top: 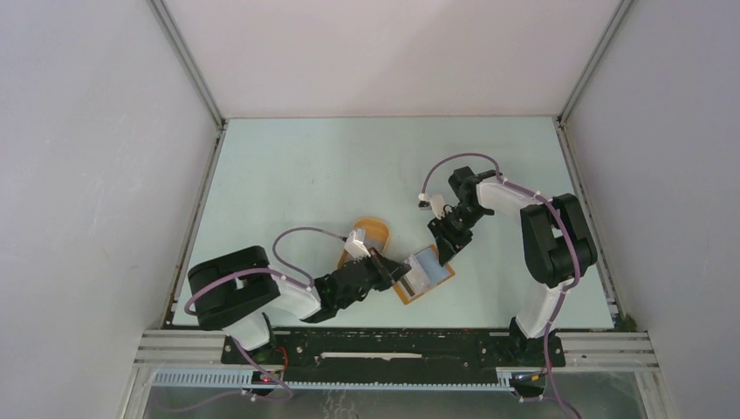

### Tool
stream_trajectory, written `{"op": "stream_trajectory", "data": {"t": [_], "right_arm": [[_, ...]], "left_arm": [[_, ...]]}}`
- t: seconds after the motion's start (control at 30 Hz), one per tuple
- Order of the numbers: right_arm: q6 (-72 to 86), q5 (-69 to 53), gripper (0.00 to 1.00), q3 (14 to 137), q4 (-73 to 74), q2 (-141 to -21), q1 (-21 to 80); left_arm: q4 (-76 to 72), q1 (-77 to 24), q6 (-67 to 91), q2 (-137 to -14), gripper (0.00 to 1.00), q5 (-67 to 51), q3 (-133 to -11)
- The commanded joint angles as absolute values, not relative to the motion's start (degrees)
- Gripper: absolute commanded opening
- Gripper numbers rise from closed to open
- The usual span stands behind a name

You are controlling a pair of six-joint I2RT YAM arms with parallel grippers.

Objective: Put the credit cards into the card holder
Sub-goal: Insert the credit card into the card holder.

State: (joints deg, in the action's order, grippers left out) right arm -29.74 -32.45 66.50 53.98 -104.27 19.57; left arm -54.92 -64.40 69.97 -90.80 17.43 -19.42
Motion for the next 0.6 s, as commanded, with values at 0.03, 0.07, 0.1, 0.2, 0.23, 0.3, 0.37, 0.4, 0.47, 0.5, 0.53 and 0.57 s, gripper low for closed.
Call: {"op": "stream_trajectory", "data": {"t": [0.03, 0.07, 0.1, 0.2, 0.23, 0.3, 0.37, 0.4, 0.47, 0.5, 0.53, 0.57], "right_arm": [[-30.79, -33.49, 0.47, 67.88, 54.32, -102.22, 20.17], [-30.83, -33.49, 0.47, 67.88, 54.32, -102.22, 20.21], [-30.77, -33.49, 0.47, 67.87, 54.29, -102.22, 20.24], [-30.81, -33.49, 0.47, 67.91, 54.32, -102.22, 20.27], [-30.83, -33.49, 0.47, 67.86, 54.32, -102.22, 20.22], [-30.78, -33.49, 0.47, 67.86, 54.32, -102.34, 20.22], [-30.83, -33.49, 0.47, 67.86, 54.31, -102.33, 20.21], [-30.8, -33.49, 0.47, 67.86, 54.32, -102.32, 20.23], [-30.8, -33.49, 0.47, 67.9, 54.32, -102.31, 20.22], [-30.81, -33.49, 0.47, 67.93, 54.32, -102.36, 20.21], [-30.83, -33.49, 0.47, 67.88, 54.32, -102.33, 20.25], [-30.78, -33.49, 0.47, 67.9, 54.32, -102.35, 20.23]], "left_arm": [[-58.53, -65.16, 73.81, -91.89, 0.0, 21.25, -20.11], [-58.54, -65.28, 73.95, -92.07, 0.0, 21.45, -20.27], [-58.54, -65.44, 74.06, -92.37, 0.0, 21.73, -20.34], [-58.22, -65.8, 74.67, -92.89, 0.0, 22.76, -20.41], [-57.7, -65.89, 74.82, -92.9, 0.0, 23.17, -20.32], [-56.43, -65.99, 75.01, -92.76, 0.0, 23.72, -20.35], [-54.32, -66.3, 74.96, -92.51, 0.0, 24.41, -20.94], [-53.22, -66.47, 74.89, -92.49, 0.0, 24.63, -21.26], [-51.77, -66.74, 74.8, -92.46, 0.0, 25.0, -21.8], [-51.24, -66.79, 74.75, -92.54, 0.0, 25.17, -21.99], [-50.82, -66.87, 74.83, -92.6, 0.0, 25.35, -22.05], [-50.54, -66.93, 75.0, -92.68, 0.0, 25.44, -22.06]]}}
